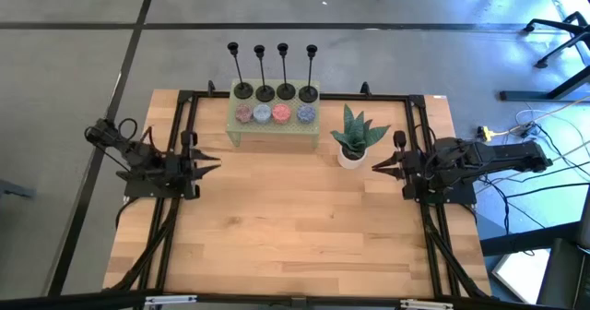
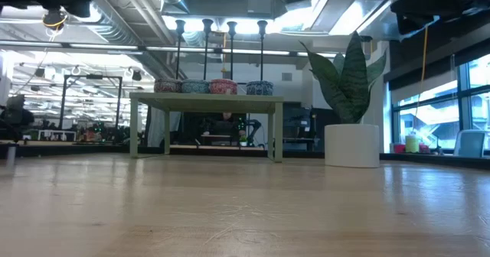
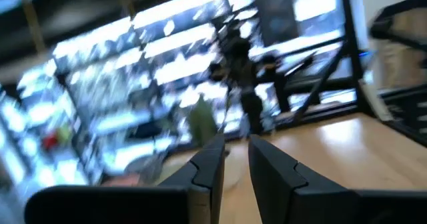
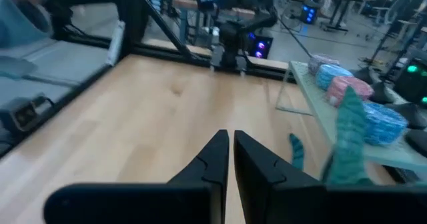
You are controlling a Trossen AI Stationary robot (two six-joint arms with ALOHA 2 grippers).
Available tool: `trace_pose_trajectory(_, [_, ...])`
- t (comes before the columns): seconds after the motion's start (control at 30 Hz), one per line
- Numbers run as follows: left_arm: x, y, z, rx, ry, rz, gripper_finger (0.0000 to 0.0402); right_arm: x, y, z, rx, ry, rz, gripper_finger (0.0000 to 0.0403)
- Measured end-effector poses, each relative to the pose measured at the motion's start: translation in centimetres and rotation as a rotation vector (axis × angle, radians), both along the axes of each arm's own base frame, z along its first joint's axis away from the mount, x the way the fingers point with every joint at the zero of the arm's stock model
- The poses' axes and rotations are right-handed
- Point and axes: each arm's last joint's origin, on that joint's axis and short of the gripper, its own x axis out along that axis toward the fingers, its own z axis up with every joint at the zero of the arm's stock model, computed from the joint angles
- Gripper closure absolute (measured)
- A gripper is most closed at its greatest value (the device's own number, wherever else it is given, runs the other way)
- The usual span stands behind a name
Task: Pick & Place candle stick holders
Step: Return to Home Position
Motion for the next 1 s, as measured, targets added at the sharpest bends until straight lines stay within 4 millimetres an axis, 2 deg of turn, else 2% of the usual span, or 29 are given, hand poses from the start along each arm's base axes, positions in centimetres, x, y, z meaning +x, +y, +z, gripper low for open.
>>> trace_pose_trajectory(0.13, [-0.1,-0.2,-1.2,0.078,-0.056,-0.075,0.0339,0.0,0.2,-1.1,0.032,-0.039,0.068,0.0375])
trace_pose_trajectory(0.37, [0.6,0.4,-3.1,0.061,-0.09,0.004,0.0339,0.5,0.4,-2.9,-0.039,-0.113,0.125,0.0376])
trace_pose_trajectory(0.5, [0.8,1.2,-3.1,0.064,-0.09,0.098,0.0339,0.6,0.3,-3.6,-0.06,-0.109,0.117,0.0376])
trace_pose_trajectory(0.63, [0.9,2.0,-3.2,0.068,-0.082,0.174,0.0339,0.4,-0.2,-3.8,-0.072,-0.114,0.035,0.0376])
trace_pose_trajectory(0.83, [1.2,2.6,-3.8,0.006,-0.05,0.11,0.0339,0.2,-0.3,-4.4,-0.059,-0.119,0.086,0.0376])
trace_pose_trajectory(1.0, [1.2,3.2,-3.8,-0.011,-0.052,0.163,0.0339,-0.2,-0.4,-4.5,-0.057,-0.113,0.097,0.0376])
